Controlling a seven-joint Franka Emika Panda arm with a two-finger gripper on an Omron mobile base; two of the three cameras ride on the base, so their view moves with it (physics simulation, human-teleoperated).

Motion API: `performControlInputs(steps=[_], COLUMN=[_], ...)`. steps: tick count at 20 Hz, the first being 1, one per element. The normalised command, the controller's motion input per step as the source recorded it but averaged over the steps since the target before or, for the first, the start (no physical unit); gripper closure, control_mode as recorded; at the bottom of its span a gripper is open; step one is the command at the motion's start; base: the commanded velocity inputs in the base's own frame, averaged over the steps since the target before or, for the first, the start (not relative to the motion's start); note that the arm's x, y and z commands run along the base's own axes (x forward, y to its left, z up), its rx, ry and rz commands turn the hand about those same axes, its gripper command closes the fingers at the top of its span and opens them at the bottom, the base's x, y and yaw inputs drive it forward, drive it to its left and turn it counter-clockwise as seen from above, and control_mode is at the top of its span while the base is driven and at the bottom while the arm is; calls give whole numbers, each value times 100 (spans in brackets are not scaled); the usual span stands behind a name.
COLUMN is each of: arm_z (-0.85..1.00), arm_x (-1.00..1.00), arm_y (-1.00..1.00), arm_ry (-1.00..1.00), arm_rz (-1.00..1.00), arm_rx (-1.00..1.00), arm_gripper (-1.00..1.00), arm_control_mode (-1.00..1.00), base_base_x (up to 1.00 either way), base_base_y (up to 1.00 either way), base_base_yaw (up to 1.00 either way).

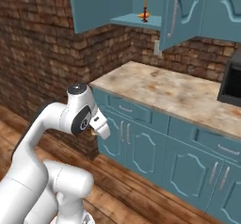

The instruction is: Pick the candle and candle from the dining table and place them in the open cabinet. Close the cabinet after placing the objects.

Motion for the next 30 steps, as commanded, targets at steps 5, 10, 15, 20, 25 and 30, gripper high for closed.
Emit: performControlInputs(steps=[5, 10, 15, 20, 25, 30], arm_z=[0, 0, 0, 0, 0, 0], arm_x=[0, 0, 0, 0, 0, 0], arm_y=[0, 0, 0, 0, 0, 0], arm_ry=[0, 0, 0, 0, 0, 0], arm_rz=[0, 0, 0, 0, 0, 0], arm_rx=[0, 0, 0, 0, 0, 0], arm_gripper=[100, 100, 100, 100, 100, 100], arm_control_mode=[100, 100, 100, 100, 100, 100], base_base_x=[78, 68, 58, 62, 61, 63], base_base_y=[27, 22, 17, 21, 17, 7], base_base_yaw=[-14, -13, -14, -15, -13, -10])
